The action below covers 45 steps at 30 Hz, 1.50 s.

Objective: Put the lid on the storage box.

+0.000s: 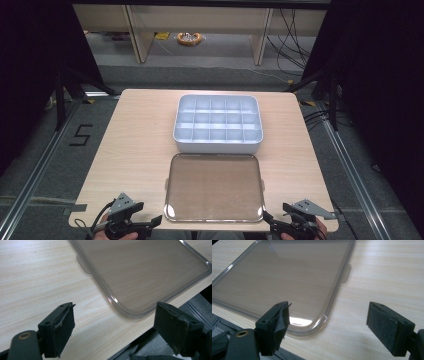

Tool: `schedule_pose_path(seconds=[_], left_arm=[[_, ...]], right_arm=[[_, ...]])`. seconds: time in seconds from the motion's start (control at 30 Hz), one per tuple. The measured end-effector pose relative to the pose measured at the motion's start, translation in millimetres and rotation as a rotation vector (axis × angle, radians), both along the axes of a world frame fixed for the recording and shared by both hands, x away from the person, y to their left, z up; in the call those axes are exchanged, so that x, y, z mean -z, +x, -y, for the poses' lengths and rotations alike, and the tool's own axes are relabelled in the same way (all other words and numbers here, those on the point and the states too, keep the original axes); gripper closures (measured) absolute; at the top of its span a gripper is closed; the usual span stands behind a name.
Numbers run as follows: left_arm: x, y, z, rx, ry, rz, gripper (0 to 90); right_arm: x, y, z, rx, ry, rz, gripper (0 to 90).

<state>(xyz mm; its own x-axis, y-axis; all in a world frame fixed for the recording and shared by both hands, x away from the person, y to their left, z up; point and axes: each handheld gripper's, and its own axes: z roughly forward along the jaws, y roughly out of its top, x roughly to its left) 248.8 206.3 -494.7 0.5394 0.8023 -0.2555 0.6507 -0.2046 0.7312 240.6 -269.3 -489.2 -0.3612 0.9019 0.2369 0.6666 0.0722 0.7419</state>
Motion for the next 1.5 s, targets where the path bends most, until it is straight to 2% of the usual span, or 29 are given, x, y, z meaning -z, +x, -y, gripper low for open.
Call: schedule_pose_path(seconds=[0.03,0.07,0.13,0.17,0.23,0.3,0.43,0.47,0.5,0.53,0.57,0.6,0.63,0.67,0.7,0.73,0.8,0.83,0.9,0.97,1.0,1.07,1.1,1.27,1.3,1.33,1.4,1.47,1.5], left_arm=[[0.4,0.0,0.3,-0.004,-0.004,0.003,16.2],[1.2,-0.1,1.2,-0.009,-0.025,-0.003,16.2],[1.4,-0.1,2.2,-0.019,-0.038,-0.004,16.2],[1.6,-0.1,2.5,-0.021,-0.043,-0.005,16.2],[0.9,-0.1,0.3,0.002,-0.022,-0.011,16.2],[0.8,-0.1,0.3,0.013,-0.035,-0.012,16.3],[2.0,-0.5,5.0,0.012,-0.095,-0.003,16.3],[2.0,-0.5,5.0,0.012,-0.095,-0.003,16.4],[2.1,-0.2,5.6,0.014,-0.098,-0.005,16.4],[2.4,0.0,7.0,0.009,-0.102,-0.007,16.6],[2.7,0.4,8.1,0.014,-0.097,-0.005,16.9],[2.7,0.4,9.6,0.016,-0.095,-0.012,17.1],[3.0,0.9,12.3,0.019,-0.106,-0.018,17.4],[3.0,0.9,12.3,0.019,-0.106,-0.018,17.9],[3.1,1.5,12.7,0.030,-0.103,-0.016,17.9],[2.9,1.4,14.2,0.025,-0.103,-0.015,18.8],[3.0,2.6,15.6,0.024,-0.104,-0.013,20.4],[2.8,3.5,16.5,0.016,-0.111,-0.021,20.4],[3.4,6.3,17.8,0.013,-0.121,-0.033,20.6],[4.1,8.8,18.7,0.014,-0.123,-0.043,20.7],[4.8,9.7,20.3,0.007,-0.131,-0.045,21.6],[5.2,11.9,20.7,0.022,-0.129,-0.060,22.2],[5.6,12.9,22.6,0.016,-0.147,-0.067,22.2],[8.2,19.8,26.6,0.027,-0.141,-0.082,24.9],[8.5,21.1,27.3,0.023,-0.141,-0.091,25.6],[9.2,23.2,28.1,0.021,-0.141,-0.083,26.1],[9.6,25.2,30.1,-0.005,-0.146,-0.104,26.3],[10.6,29.3,29.7,-0.001,-0.133,-0.105,26.8],[11.8,32.0,29.6,0.008,-0.126,-0.099,27.2]], right_arm=[[-0.6,-0.6,0.4,-0.005,0.003,-0.008,19.9],[-1.3,-2.5,-1.9,0.013,0.038,-0.036,19.9],[-0.9,-2.3,-2.5,0.014,0.048,-0.037,20.0],[0.3,-0.3,0.2,-0.012,0.026,-0.020,19.9],[0.4,-0.9,-0.6,-0.002,0.047,-0.034,19.9],[0.8,0.0,0.1,-0.011,0.050,-0.027,19.7],[2.5,1.2,-1.8,0.019,0.089,-0.059,18.4],[3.8,4.1,2.1,-0.002,0.054,-0.042,18.5],[3.8,4.1,2.1,-0.002,0.054,-0.042,18.5],[4.6,5.3,2.0,-0.002,0.078,-0.042,18.2],[3.6,3.9,-0.4,0.014,0.133,-0.078,17.8],[6.1,6.8,1.2,-0.002,0.131,-0.051,17.8],[5.0,7.9,1.8,-0.005,0.109,-0.061,17.8],[4.3,6.7,-1.8,0.011,0.152,-0.085,17.8],[4.3,6.7,-1.8,0.011,0.152,-0.085,17.8],[5.8,9.5,0.0,-0.013,0.123,-0.043,17.8],[4.8,10.0,-3.5,0.015,0.139,-0.086,18.0],[5.8,12.5,-1.6,-0.008,0.114,-0.073,18.1],[7.0,16.4,-6.1,0.009,0.154,-0.074,19.8],[8.3,19.6,-3.7,-0.007,0.138,-0.057,19.8],[5.9,20.8,-6.5,0.020,0.149,-0.104,20.1],[6.7,22.8,-7.0,0.020,0.153,-0.102,20.4],[9.6,26.9,-6.3,0.004,0.145,-0.072,20.7],[11.1,33.0,-11.6,-0.017,0.154,-0.089,21.7],[11.3,34.6,-13.3,-0.019,0.145,-0.097,22.3],[10.3,33.5,-16.5,0.006,0.164,-0.126,22.4],[10.1,34.2,-17.4,0.004,0.163,-0.128,22.5],[11.3,36.0,-17.3,-0.005,0.156,-0.118,22.6],[11.4,35.9,-18.8,0.002,0.174,-0.129,22.6]])
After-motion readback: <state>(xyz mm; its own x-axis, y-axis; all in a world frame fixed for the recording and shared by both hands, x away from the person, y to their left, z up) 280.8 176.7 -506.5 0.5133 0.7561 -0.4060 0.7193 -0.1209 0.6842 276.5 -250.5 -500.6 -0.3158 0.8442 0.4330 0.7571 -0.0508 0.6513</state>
